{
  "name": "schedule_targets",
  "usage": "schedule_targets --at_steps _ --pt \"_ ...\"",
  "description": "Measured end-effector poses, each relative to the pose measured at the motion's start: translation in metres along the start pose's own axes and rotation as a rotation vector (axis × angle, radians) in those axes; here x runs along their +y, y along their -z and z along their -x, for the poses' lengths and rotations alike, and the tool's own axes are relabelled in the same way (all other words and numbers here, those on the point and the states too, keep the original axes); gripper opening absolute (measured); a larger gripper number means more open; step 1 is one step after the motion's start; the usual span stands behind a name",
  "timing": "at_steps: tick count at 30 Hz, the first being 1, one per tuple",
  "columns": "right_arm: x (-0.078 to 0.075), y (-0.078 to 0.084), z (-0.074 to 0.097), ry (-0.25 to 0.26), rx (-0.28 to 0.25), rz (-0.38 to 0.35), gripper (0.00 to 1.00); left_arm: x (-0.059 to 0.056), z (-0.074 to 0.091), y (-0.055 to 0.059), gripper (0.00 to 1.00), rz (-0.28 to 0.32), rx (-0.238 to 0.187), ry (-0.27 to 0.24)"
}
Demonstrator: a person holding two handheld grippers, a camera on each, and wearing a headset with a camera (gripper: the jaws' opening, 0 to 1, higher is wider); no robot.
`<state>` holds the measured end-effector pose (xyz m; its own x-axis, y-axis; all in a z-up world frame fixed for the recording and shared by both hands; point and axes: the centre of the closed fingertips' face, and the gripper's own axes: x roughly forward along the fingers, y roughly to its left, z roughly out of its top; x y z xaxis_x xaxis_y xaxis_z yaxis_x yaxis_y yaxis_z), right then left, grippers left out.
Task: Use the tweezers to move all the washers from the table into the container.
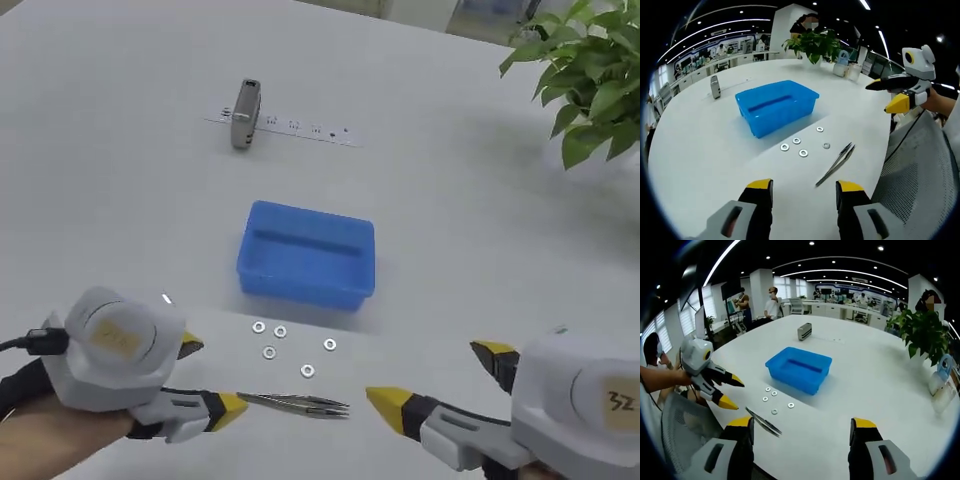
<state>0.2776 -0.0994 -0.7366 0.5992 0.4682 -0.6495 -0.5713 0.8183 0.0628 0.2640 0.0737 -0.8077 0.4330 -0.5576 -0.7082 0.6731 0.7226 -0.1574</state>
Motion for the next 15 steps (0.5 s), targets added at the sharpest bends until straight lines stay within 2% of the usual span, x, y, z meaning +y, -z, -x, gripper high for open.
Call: schedule_targets --at_steps 3,8,10,12,14,15 --pt "0.001 0.003 -0.003 -0.004 0.011 0.009 0.76 0.001 -0.004 0.003 0.47 -0.005 0.011 0.003" --pt "0.001 0.002 -0.001 -0.007 0.017 0.018 0.75 -0.003 -0.010 0.006 0.40 -0.030 0.029 0.020" --pt "0.000 0.002 -0.001 -0.007 0.019 0.018 0.75 -0.006 -0.014 0.008 0.37 -0.070 0.043 0.028" --pt "-0.002 -0.001 0.000 -0.004 0.015 0.023 0.75 -0.009 -0.016 0.013 0.35 -0.102 0.078 0.040" --pt "-0.003 -0.003 0.001 -0.001 0.011 0.023 0.75 -0.010 -0.017 0.010 0.33 -0.143 0.056 0.041" --pt "-0.003 -0.003 0.001 -0.002 0.010 0.022 0.75 -0.011 -0.019 0.008 0.31 -0.143 0.061 0.054"
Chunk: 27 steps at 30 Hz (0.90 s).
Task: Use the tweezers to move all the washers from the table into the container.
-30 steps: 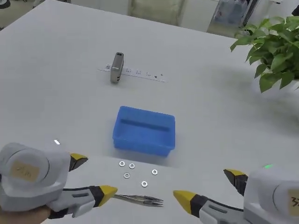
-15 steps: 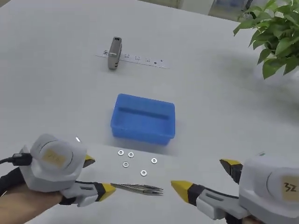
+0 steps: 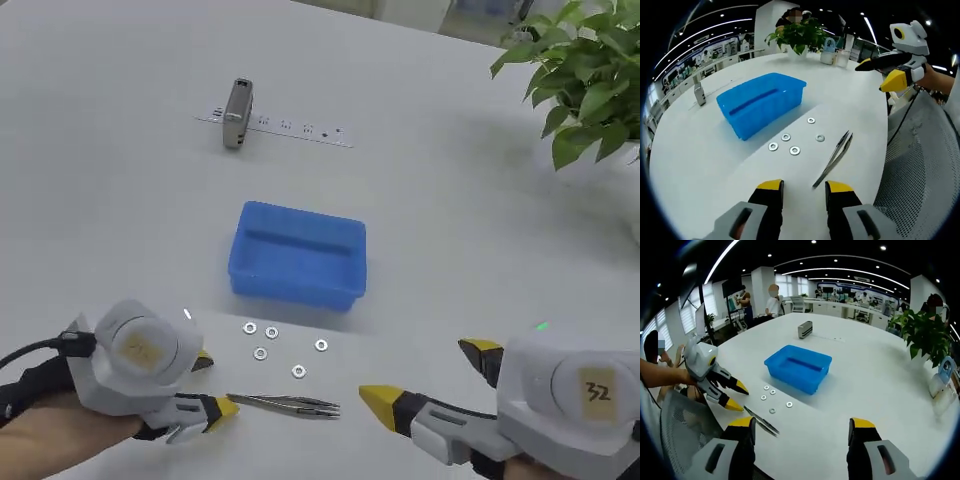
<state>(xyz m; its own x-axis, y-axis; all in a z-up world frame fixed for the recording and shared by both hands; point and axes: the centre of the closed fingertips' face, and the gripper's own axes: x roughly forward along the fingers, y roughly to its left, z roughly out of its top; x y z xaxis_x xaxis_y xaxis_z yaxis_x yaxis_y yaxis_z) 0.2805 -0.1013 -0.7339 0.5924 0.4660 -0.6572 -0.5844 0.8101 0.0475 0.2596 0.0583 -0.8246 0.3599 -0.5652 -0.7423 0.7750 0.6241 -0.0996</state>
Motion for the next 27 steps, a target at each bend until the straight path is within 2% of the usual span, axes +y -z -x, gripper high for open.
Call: schedule_targets --at_steps 1,3,5,7,8,9,11,16,18,21,25,27 --pt "0.000 0.000 0.000 0.000 0.000 0.001 0.74 -0.001 -0.002 -0.001 0.29 -0.006 -0.001 0.005" --pt "0.002 0.001 -0.001 -0.004 0.008 0.008 0.74 -0.007 -0.003 -0.001 0.26 -0.099 0.014 0.019" --pt "0.005 0.002 -0.002 -0.009 0.012 0.018 0.74 -0.011 -0.006 -0.002 0.21 -0.167 0.022 0.027" --pt "0.009 0.001 -0.003 -0.020 0.013 0.022 0.74 -0.014 -0.008 -0.002 0.16 -0.192 0.027 0.030" --pt "0.012 0.001 -0.004 -0.026 0.015 0.026 0.73 -0.014 -0.008 -0.004 0.13 -0.225 0.022 0.032" --pt "0.015 0.002 -0.006 -0.032 0.020 0.036 0.73 -0.017 -0.009 -0.003 0.10 -0.251 0.035 0.036" --pt "0.018 0.004 -0.008 -0.039 0.030 0.052 0.73 -0.022 -0.011 -0.005 0.06 -0.283 0.038 0.039" --pt "0.028 0.002 -0.015 -0.078 0.036 0.072 0.72 -0.027 -0.017 -0.009 0.00 -0.318 0.045 0.059" --pt "0.033 0.001 -0.018 -0.093 0.038 0.092 0.72 -0.031 -0.017 -0.009 0.00 -0.336 0.050 0.088" --pt "0.038 0.000 -0.022 -0.109 0.041 0.120 0.72 -0.031 -0.014 -0.012 0.00 -0.332 0.048 0.087" --pt "0.043 0.008 -0.028 -0.135 0.061 0.150 0.69 -0.031 -0.004 -0.024 0.00 -0.304 0.020 0.085" --pt "0.047 0.014 -0.030 -0.157 0.077 0.151 0.66 -0.030 -0.001 -0.026 0.00 -0.293 0.034 0.065"
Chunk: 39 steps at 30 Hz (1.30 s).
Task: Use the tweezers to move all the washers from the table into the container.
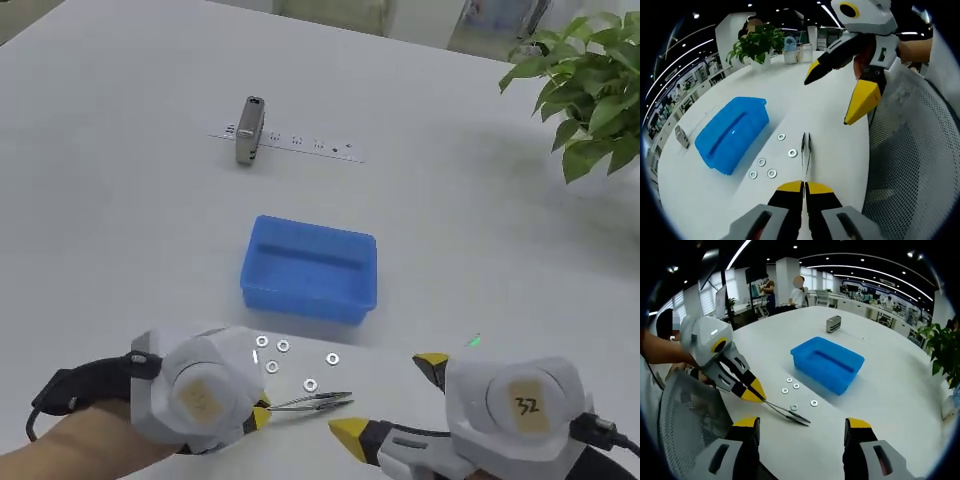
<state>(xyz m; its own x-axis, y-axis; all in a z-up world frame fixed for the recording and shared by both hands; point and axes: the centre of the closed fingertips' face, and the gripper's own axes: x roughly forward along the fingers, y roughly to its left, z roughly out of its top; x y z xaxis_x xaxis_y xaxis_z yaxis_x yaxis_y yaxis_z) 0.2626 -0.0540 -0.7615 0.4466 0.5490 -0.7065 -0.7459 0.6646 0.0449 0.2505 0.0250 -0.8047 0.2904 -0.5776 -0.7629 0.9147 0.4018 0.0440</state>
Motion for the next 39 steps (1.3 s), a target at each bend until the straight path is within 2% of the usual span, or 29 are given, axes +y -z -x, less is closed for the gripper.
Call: schedule_targets --at_steps 2,5,15,17,27,32,35,39 --pt "0.004 0.004 -0.002 -0.017 0.009 0.002 0.63 -0.001 0.005 -0.004 0.00 0.019 -0.001 0.002" --pt "0.010 0.013 -0.006 -0.040 0.036 0.014 0.59 -0.003 0.015 -0.016 0.00 0.062 -0.039 0.007" --pt "0.022 0.022 -0.023 -0.103 0.085 0.032 0.46 -0.004 0.034 -0.042 0.00 0.109 -0.109 -0.012" --pt "0.025 0.020 -0.027 -0.116 0.088 0.033 0.44 -0.003 0.037 -0.046 0.00 0.111 -0.124 -0.024" --pt "0.036 0.007 -0.045 -0.159 0.082 0.047 0.32 0.005 0.060 -0.059 0.00 0.201 -0.221 -0.080" --pt "0.040 -0.001 -0.049 -0.164 0.073 0.062 0.31 0.008 0.072 -0.063 0.00 0.214 -0.250 -0.093" --pt "0.041 -0.012 -0.051 -0.169 0.050 0.056 0.29 0.010 0.077 -0.066 0.00 0.220 -0.263 -0.093" --pt "0.043 -0.021 -0.055 -0.179 0.027 0.048 0.28 0.013 0.082 -0.070 0.00 0.201 -0.281 -0.104"
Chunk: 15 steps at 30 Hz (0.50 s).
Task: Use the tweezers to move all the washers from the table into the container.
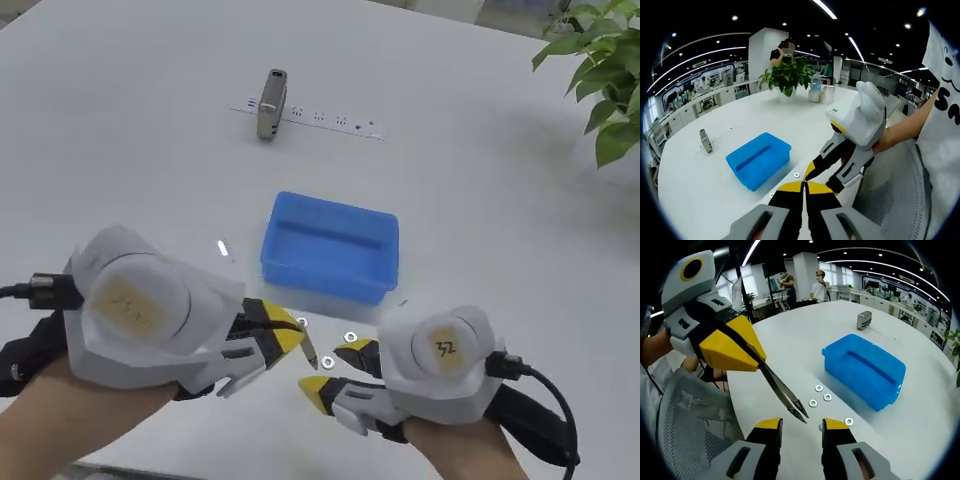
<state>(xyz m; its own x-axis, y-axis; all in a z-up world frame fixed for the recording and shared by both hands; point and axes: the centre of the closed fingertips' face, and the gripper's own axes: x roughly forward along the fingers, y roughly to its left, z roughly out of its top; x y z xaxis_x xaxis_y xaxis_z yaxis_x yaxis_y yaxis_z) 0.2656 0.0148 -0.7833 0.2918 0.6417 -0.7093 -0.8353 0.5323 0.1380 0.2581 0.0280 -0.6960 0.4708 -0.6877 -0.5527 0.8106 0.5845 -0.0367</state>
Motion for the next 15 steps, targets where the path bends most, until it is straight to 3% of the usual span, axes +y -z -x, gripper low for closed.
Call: schedule_targets --at_steps 4,15 --pt "0.003 -0.009 -0.002 -0.015 -0.015 0.011 0.27 0.003 0.000 0.000 0.00 -0.014 0.013 0.001" --pt "0.006 -0.037 -0.017 -0.054 -0.040 0.058 0.11 0.017 -0.005 0.002 0.00 -0.063 0.030 -0.026"
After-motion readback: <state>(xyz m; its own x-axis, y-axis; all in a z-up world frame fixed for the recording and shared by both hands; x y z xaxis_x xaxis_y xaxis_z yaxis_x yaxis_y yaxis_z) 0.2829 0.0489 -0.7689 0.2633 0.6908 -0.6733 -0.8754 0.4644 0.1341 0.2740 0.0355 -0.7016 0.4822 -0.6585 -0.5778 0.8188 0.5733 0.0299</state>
